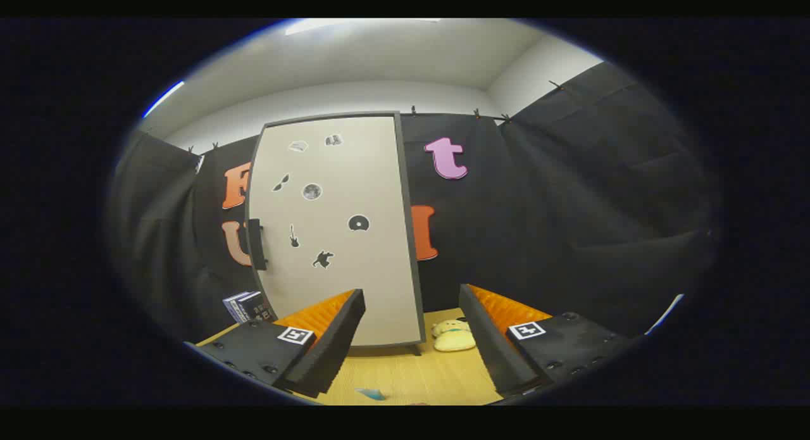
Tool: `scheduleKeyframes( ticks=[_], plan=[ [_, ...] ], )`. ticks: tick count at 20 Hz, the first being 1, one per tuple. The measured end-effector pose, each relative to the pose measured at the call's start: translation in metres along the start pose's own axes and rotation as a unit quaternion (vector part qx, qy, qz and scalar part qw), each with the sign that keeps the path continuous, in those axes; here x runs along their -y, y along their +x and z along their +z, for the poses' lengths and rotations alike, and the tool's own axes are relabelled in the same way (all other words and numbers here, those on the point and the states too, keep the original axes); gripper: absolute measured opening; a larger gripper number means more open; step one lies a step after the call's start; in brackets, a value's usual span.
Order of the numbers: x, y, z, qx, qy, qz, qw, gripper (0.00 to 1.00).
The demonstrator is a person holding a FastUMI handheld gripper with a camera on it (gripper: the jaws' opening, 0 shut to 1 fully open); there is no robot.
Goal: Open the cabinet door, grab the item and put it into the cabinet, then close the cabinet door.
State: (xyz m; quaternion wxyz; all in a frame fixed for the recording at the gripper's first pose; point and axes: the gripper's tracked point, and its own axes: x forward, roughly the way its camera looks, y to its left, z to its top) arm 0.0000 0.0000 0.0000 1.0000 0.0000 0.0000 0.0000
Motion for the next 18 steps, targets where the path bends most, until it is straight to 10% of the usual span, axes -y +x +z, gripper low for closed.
scheduleKeyframes(
  ticks=[18],
  plan=[
    [-0.043,0.019,0.017,0.011,-0.003,0.037,0.999,0.97]
  ],
)
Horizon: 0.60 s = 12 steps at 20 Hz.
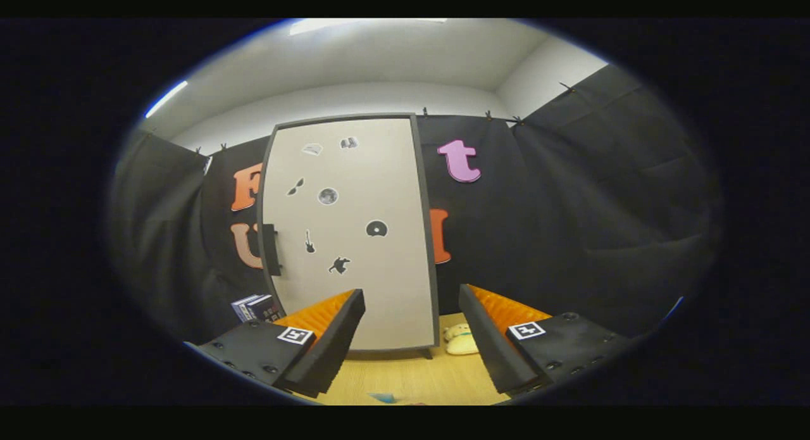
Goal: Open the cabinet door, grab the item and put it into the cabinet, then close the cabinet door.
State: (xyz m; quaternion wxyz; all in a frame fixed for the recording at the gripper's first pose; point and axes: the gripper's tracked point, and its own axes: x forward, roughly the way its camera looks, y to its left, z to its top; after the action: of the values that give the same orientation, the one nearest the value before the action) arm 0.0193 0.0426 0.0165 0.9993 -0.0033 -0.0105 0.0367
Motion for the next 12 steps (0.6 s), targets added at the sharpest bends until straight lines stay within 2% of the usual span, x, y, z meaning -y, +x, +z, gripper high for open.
scheduleKeyframes(
  ticks=[4,12],
  plan=[
    [-0.036,0.030,0.015,0.014,-0.020,0.028,0.999,0.96],
    [-0.135,0.131,0.014,-0.011,0.005,0.114,0.993,0.97]
  ],
)
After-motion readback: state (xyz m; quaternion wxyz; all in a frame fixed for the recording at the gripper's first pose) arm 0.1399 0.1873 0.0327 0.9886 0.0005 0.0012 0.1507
